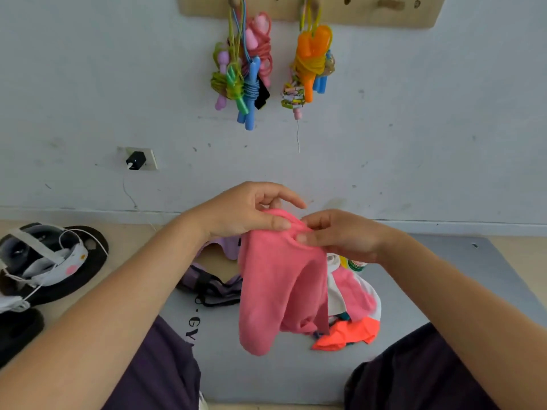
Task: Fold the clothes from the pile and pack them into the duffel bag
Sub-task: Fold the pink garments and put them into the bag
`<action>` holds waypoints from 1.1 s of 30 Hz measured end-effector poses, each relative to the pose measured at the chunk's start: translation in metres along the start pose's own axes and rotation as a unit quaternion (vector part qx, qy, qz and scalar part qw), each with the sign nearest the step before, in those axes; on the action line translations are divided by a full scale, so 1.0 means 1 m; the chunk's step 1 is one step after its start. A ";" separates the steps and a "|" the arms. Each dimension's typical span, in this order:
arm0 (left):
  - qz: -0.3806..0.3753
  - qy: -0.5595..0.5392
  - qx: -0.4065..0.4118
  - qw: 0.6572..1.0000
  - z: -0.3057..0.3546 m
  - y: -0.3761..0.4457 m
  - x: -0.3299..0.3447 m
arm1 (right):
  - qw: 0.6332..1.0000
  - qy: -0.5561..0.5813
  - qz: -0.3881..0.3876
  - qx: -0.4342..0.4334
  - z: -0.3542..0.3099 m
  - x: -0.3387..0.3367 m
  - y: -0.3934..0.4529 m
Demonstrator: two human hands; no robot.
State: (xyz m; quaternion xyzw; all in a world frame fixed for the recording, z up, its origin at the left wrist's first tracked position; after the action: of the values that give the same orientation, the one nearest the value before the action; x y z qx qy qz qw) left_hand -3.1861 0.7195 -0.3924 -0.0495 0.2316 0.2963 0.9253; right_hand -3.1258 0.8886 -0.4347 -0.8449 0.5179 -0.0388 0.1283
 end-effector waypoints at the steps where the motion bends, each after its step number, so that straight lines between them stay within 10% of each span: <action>1: 0.012 0.015 -0.018 1.000 -0.011 0.004 0.000 | 1.000 -0.017 0.007 0.005 0.002 -0.009 0.003; 17: 0.073 0.065 -0.167 0.981 -0.080 0.037 -0.002 | 0.976 -0.082 0.197 -0.033 0.027 -0.074 0.014; 33: 0.087 0.117 -0.146 0.979 -0.080 0.017 -0.013 | 0.937 -0.103 0.331 -0.045 0.029 -0.086 -0.015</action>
State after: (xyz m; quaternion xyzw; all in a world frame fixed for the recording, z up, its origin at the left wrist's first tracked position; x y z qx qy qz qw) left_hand -3.2369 0.7079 -0.4562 -0.1979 0.2959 0.3980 0.8455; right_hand -3.1470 0.9767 -0.4534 -0.6295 0.7537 0.1168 0.1483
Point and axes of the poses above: each hand's wrist, its own y-axis towards the middle knuckle, its own x-axis out of the palm, z = x × y, the point moved 4 cm from there along y, towards the middle knuckle
